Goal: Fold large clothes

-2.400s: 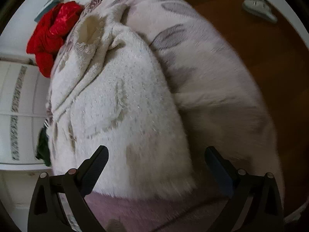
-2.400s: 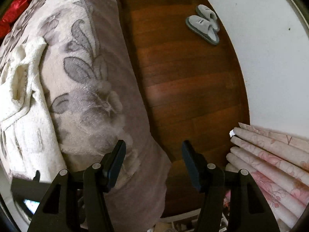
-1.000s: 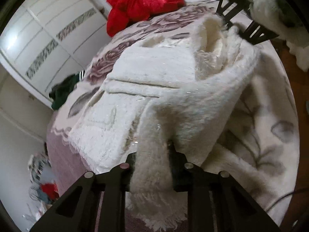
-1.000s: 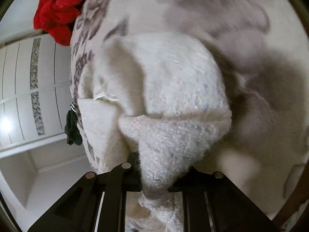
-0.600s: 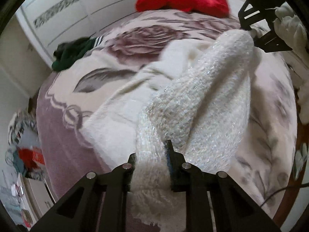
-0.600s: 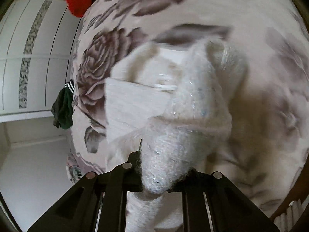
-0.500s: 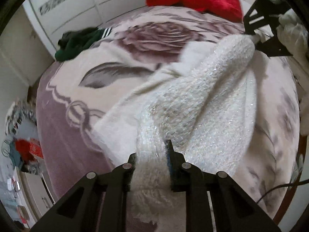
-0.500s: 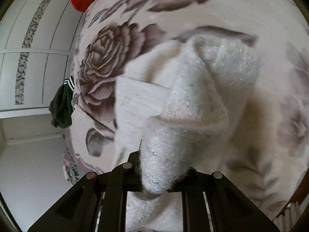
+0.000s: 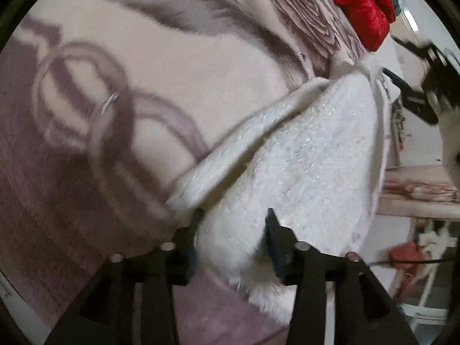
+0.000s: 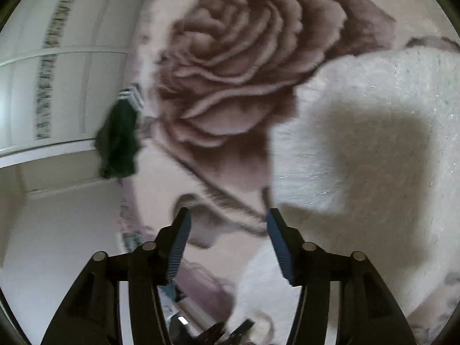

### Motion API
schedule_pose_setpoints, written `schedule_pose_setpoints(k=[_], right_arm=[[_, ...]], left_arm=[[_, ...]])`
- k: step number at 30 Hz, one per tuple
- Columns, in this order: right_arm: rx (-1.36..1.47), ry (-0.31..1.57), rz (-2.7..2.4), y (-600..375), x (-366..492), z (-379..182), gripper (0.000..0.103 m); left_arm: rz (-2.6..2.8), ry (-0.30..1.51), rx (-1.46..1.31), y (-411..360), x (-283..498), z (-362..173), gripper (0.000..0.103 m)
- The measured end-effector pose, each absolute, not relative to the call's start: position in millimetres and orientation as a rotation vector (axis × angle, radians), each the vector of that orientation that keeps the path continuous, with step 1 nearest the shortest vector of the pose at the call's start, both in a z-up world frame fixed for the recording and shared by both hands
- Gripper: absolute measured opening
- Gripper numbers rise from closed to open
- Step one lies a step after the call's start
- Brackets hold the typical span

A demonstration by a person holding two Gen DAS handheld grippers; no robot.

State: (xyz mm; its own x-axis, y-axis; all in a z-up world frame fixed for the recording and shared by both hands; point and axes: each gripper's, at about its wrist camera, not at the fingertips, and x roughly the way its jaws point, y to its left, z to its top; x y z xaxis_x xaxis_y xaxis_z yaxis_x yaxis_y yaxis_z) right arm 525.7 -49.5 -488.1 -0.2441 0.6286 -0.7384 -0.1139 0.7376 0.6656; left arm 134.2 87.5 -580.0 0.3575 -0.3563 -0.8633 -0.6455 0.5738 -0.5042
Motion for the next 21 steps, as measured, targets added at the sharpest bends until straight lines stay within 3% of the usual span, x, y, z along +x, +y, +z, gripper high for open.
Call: schedule_pose_setpoints(k=[6,11,16,21], right_arm=[[0.296,1.584,0.497,-145.7,521.2,-468.3,0.06],[0.284,1.572,0.358,-189.3,540.0,-484.5,0.061],[0.318,1.545,0.486,-128.5,553.2,-480.7,0.061],[-0.048,1.616,0.423,-25.0,558.0,-519.8,0.067]], left_arm=[[0.149,1.21,-0.948,97.6,152.6,-562.1,0.048],[0.167,1.277,-0.794,87.6,186.8,-586.3,0.047],[0.194,1.222,-0.722,86.3,178.5,-583.7,0.023],[0.194,1.193,-0.758,94.2,169.2,-583.4,0.02]])
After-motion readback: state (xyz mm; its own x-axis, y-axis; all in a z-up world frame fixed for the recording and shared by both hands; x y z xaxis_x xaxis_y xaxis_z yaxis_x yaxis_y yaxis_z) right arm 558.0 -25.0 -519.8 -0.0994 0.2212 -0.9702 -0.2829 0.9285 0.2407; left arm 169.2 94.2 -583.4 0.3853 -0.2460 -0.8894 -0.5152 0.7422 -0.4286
